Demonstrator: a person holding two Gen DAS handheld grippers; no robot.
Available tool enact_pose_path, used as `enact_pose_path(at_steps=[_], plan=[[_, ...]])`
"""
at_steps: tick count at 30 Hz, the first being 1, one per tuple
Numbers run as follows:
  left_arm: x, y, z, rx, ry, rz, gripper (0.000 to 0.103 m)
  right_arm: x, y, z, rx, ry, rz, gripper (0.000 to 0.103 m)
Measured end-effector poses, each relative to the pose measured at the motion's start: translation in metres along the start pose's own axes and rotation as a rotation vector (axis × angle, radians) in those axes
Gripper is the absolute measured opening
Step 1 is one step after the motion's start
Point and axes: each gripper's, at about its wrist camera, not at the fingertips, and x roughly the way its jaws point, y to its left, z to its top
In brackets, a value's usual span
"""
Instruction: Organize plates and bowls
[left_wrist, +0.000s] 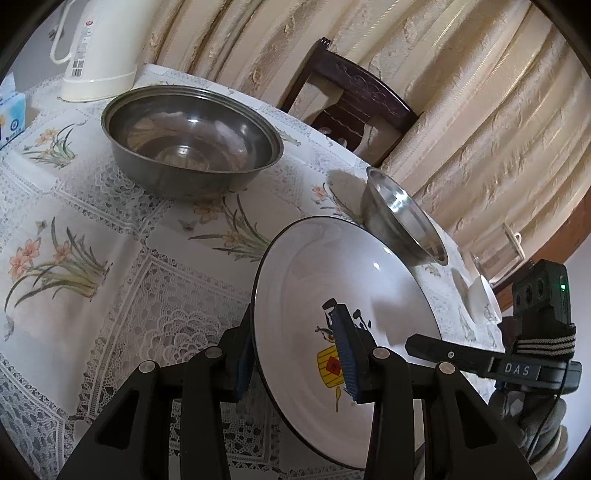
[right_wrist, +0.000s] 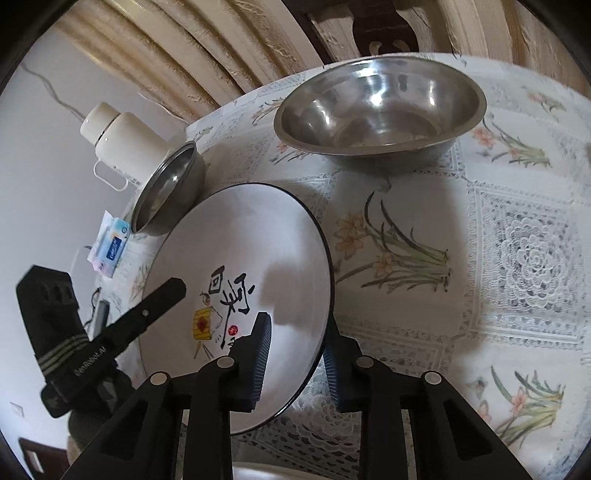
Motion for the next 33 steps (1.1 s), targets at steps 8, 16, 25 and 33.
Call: enact_pose_path(at_steps=[8, 16, 25, 33], plan=[[-0.003, -0.009, -0.002, 0.009, 0.002, -0.002, 0.040, -0.016, 0.003, -0.007, -0.014, -0.041, -0.003, 0.029], [-0.020, -0.019, 0.002, 0.000, -0.014, -0.005, 0.040, -0.040, 0.009, -0.013, -0.018, -0.084, 0.018, 0.029], [-0.046, -0.047, -0.005, 0.045, -0.015, -0.041, 0.040, -0.078, 0.002, -0.043, 0.012, -0.113, 0.049, 0.029], [-0.063, -0.075, -0.031, 0.081, 0.025, -0.094, 0.040, -0.116, -0.011, -0.086, 0.063, -0.150, 0.057, 0.029]])
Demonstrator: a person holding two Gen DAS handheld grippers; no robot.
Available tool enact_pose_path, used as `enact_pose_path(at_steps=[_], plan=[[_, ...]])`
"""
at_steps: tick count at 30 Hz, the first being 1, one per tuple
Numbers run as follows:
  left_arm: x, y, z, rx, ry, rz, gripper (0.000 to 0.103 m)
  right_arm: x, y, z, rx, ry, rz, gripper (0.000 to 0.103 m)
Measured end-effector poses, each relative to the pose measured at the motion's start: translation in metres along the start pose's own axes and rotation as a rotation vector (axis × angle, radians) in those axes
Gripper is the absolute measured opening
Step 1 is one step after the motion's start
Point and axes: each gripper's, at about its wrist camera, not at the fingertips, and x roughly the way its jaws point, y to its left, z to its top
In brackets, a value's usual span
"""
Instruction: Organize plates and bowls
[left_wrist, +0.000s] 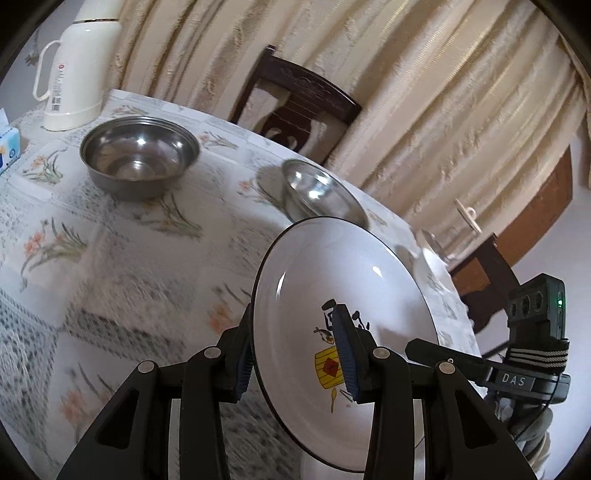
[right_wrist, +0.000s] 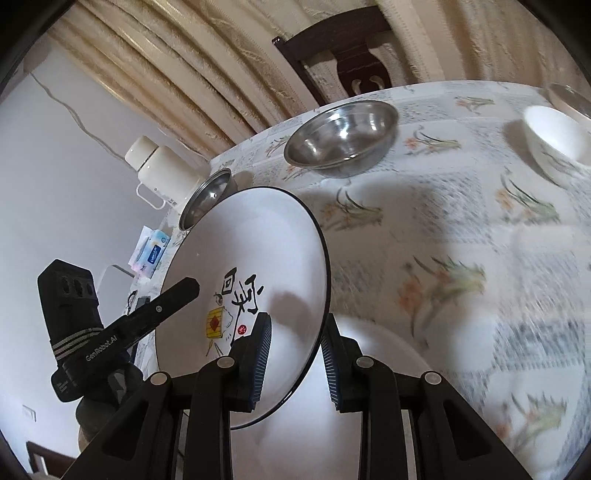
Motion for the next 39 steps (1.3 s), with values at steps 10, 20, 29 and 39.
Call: enact_pose_path(at_steps=[10, 20, 29, 39], plan=[[-0.011, -0.034, -0.036, 0.059, 0.049, -0.023, 0.040, -0.030, -0.015, -0.041, 0.047, -0.026, -0.014, 0.029], [-0.005, -0.049, -0.068, 0.097, 0.110, -0.025, 0.040, -0.042, -0.031, -0.068, 0.081, -0.037, -0.026, 0.029], [0.003, -0.053, -0.085, 0.110, 0.153, 0.001, 0.040, -0.042, -0.041, -0.086, 0.100, -0.024, -0.030, 0.029], [0.009, -0.054, -0.095, 0.117, 0.177, 0.012, 0.042, -0.046, -0.039, -0.092, 0.066, -0.043, -0.058, 0.029]])
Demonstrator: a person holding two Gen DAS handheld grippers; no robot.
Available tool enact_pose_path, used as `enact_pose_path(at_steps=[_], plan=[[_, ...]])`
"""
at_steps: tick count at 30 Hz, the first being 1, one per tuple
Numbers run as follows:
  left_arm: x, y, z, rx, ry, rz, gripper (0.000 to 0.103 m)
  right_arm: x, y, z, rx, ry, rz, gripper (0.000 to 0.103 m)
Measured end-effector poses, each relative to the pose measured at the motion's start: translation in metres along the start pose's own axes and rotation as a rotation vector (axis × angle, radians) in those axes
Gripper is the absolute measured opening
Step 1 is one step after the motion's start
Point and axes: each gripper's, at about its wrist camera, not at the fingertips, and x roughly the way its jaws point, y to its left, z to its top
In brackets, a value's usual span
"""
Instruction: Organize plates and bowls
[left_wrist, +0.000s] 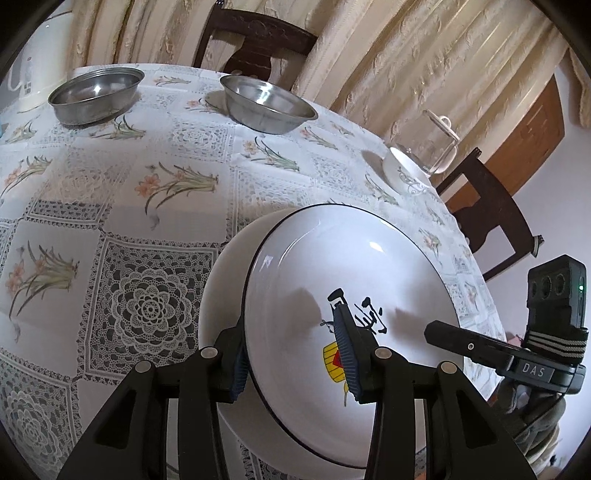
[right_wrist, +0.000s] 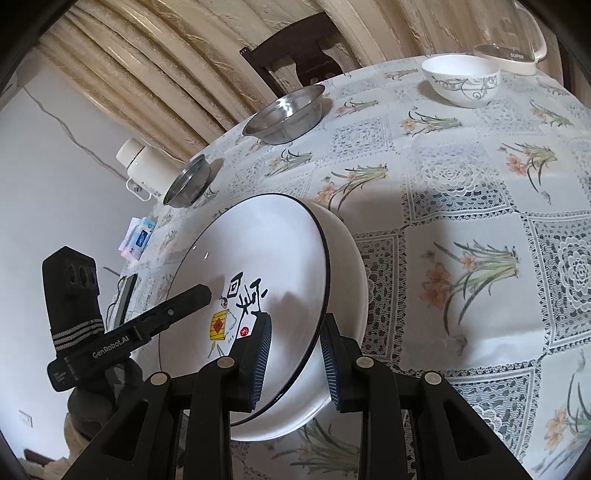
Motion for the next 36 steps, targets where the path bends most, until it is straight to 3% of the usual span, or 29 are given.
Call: enact_pose_path(at_steps=[9, 17, 29, 36], plan=[[0.001, 0.001, 0.002, -0.020, 0.022, -0.006, 0.046, -0.001, 0.005, -0.004, -0.047, -0.024, -0.048, 0.031], [-0.005, 0.007, 0.002, -0.048, 0.022, -0.021, 0.048, -0.002, 0.003, -0.004, -0.033, -0.023, -0.036, 0.031], [-0.002, -0.005, 0.005, 0.005, 0.067, 0.001, 0.059, -0.005, 0.001, -0.004, -0.022, -0.030, -0.031, 0.031], [-0.001, -0.006, 0.006, 0.014, 0.079, -0.001, 0.060, -0.004, 0.005, -0.005, -0.036, -0.034, -0.051, 0.031]])
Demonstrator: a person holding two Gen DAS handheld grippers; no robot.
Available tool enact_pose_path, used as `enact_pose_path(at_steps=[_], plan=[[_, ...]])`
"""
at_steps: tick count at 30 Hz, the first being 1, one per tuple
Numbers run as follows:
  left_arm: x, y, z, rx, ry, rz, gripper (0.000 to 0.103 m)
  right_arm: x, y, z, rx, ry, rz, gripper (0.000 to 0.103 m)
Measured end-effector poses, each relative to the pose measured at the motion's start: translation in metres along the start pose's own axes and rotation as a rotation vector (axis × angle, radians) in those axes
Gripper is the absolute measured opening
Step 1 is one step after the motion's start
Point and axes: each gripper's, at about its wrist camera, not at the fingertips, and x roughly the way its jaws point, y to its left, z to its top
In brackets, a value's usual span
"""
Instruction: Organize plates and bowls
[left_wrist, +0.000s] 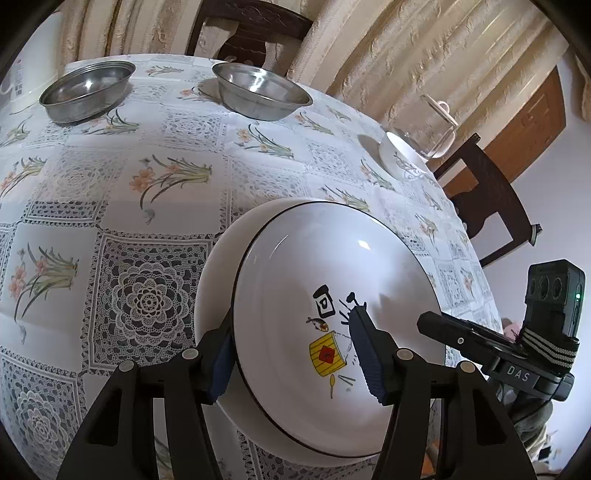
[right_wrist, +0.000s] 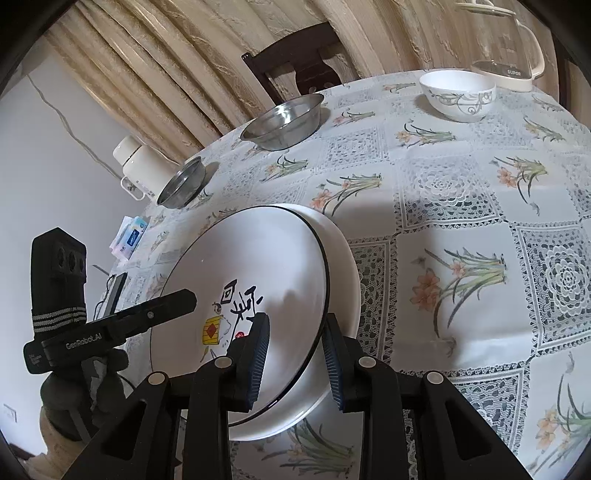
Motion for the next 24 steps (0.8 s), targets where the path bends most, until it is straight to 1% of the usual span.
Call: enact_pose_path(at_steps=[4, 8, 14, 16, 18, 20, 24], plan=[[0.002, -0.004, 0.000, 0.015, 0.014, 0.007, 0.064, 0.000, 0.002, 0.001, 0.001, 0.008, -0.008, 0.032], [0.003, -0.005, 0.002, 0.019, 0.029, 0.006, 0.066, 0.000, 0.002, 0.002, 0.012, 0.019, -0.007, 0.033], [0.004, -0.002, 0.007, 0.016, 0.058, -0.019, 0.066, 0.001, -0.006, 0.007, 0.069, 0.061, 0.040, 0.036], [0.006, -0.001, 0.010, 0.019, 0.074, -0.033, 0.067, 0.001, -0.007, 0.008, 0.074, 0.080, 0.054, 0.040], [0.007, 0.000, 0.013, 0.023, 0.090, -0.039, 0.067, 0.003, -0.005, 0.010, 0.061, 0.102, 0.055, 0.042], [0.008, -0.001, 0.014, 0.034, 0.103, -0.038, 0.067, 0.004, 0.000, 0.011, 0.030, 0.118, 0.038, 0.043], [0.009, -0.005, 0.017, 0.070, 0.125, -0.025, 0.068, 0.006, 0.012, 0.010, -0.058, 0.134, -0.017, 0.045]])
